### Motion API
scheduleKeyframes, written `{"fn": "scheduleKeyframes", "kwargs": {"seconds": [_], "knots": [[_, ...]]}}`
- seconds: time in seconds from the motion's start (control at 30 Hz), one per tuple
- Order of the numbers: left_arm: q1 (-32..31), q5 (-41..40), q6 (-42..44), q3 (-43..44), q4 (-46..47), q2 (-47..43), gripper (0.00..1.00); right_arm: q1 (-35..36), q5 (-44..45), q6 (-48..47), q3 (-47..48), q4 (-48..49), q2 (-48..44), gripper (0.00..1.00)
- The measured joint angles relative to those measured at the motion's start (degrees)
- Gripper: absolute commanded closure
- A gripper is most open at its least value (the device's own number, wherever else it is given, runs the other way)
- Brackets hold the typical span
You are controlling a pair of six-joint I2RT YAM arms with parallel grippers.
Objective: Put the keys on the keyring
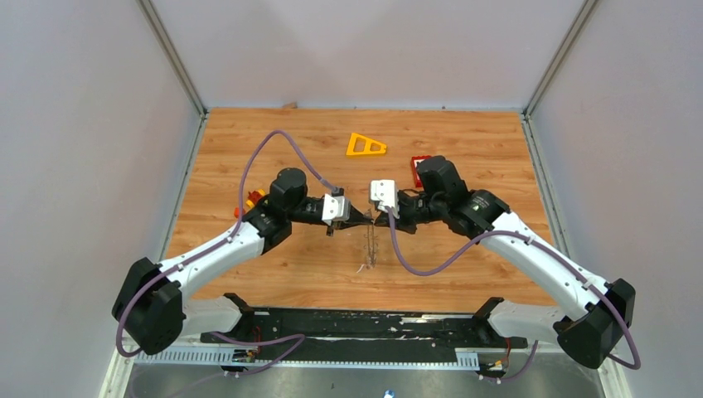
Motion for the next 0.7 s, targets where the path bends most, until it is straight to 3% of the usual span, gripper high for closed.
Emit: {"fn": "scheduleKeyframes", "kwargs": {"seconds": [0.1,0.23,0.47,0.7], "knots": [[0.04,-0.96,-3.52,-1.79,4.04,-0.46,1.0,-0.24,0.13,0.39,-0.37,0.74,-0.52,0.78],[0.85,-1.2,-12.61,-6.4,15.04,-1.55,1.0,-2.03,-1.38,1.25,-1.84,2.29,-3.34,0.68],[2.14,-1.18,-31.67,-12.48,40.02,-0.02,1.0,-7.02,-6.12,2.67,-6.71,6.36,-12.9,0.67],[2.16,-1.95,-49.64,-14.88,64.74,7.67,1.0,-7.58,-10.21,3.52,-7.06,8.63,-13.75,0.69]]}}
